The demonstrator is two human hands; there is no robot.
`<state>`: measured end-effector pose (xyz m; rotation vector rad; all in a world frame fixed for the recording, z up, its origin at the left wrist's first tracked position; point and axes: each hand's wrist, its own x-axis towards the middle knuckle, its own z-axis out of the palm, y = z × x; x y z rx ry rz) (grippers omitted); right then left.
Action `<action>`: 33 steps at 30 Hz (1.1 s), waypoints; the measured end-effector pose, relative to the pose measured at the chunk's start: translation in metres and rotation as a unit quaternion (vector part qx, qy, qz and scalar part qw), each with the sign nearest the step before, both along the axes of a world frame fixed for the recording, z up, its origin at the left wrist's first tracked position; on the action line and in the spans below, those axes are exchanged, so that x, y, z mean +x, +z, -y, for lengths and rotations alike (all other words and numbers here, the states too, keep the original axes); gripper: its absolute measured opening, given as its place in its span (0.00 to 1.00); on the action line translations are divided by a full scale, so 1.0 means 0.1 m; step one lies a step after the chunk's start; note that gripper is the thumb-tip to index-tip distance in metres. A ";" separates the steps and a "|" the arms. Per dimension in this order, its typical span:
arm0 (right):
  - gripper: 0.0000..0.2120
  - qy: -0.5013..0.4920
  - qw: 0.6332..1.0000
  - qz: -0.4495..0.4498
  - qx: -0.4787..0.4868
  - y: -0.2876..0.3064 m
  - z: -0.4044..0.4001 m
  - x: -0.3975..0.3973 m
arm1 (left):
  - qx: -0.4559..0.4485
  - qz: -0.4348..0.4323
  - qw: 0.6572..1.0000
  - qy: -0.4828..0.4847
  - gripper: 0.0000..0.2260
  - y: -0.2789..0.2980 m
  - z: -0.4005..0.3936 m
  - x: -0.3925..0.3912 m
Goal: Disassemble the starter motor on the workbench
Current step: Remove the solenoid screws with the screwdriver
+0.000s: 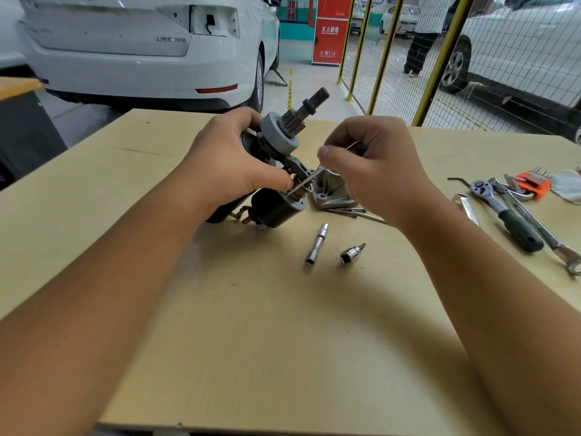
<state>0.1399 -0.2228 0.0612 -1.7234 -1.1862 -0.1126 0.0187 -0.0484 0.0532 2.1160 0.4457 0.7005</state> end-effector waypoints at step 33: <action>0.06 0.033 0.996 0.061 -0.058 0.04 0.11 0.11 | -0.023 0.008 1.000 0.002 0.28 0.01 -0.02 0.00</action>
